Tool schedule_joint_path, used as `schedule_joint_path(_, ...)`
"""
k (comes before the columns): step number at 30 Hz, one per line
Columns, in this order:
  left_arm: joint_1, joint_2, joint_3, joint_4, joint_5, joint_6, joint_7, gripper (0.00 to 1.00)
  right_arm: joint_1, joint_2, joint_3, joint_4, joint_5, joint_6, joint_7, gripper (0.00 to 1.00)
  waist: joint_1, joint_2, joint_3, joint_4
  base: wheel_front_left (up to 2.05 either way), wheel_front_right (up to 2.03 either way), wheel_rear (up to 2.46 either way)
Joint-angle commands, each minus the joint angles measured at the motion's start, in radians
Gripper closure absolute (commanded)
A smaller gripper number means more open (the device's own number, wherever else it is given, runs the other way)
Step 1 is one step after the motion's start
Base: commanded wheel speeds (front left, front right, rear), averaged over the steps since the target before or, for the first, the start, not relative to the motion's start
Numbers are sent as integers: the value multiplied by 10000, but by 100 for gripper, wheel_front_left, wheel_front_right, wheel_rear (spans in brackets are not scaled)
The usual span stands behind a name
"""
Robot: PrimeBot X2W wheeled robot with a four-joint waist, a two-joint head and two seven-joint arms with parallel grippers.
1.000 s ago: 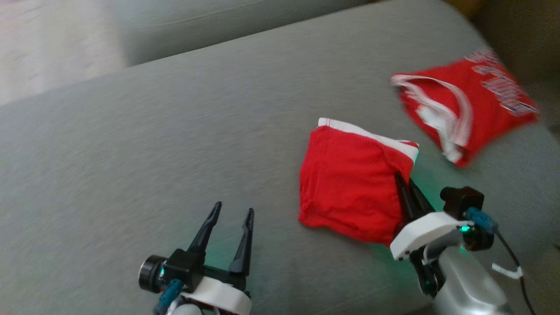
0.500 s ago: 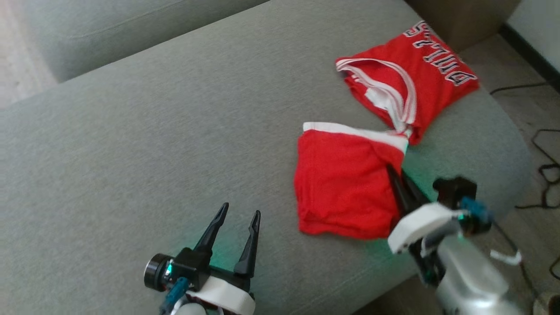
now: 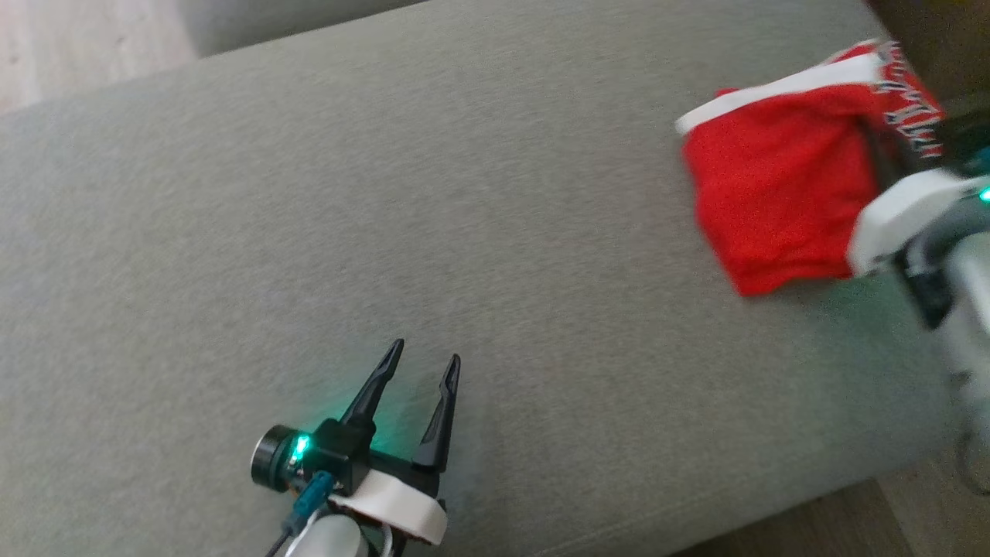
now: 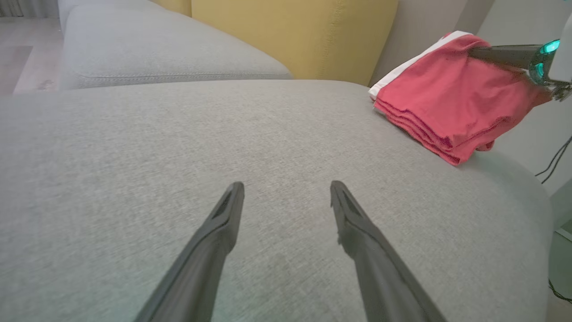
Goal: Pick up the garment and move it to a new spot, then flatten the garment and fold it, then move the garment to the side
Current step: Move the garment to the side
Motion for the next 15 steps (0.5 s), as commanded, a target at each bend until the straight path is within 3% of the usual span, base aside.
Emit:
schedule_joint_path(1, -325, 12, 264, -286, 54, -53, -53, 0, -349, -310, -95, -18, -94, -7, 14, 100, -2, 0, 258, 391, 0, 0, 0)
schedule_joint_path(4, -406, 12, 259, -293, 61, -50, -53, 0, -868, -784, -644, 685, -460, -7, -91, 100, -2, 0, 376, 679, 0, 0, 0)
schedule_joint_path(5, -418, 12, 291, -293, 47, -37, -53, 0, -1026, -905, -889, 918, -624, -7, -160, 79, -2, 0, 409, 728, 0, 0, 0)
schedule_joint_path(6, -427, 12, 326, -292, 33, -31, -53, 0, -1158, -997, -1080, 1142, -874, -7, -215, 0, -2, 0, 433, 760, 0, 0, 0)
schedule_joint_path(11, -483, 12, 585, -304, 68, 41, -53, 0, -1643, -1019, -2211, 1764, -1988, -7, -788, 0, -2, 0, 451, 829, 0, 0, 0)
schedule_joint_path(15, -436, 12, 874, -311, 104, 114, -53, 0, -1623, -316, -3043, 1597, -2498, -7, -1314, 0, -2, 0, 291, 837, 0, 0, 0)
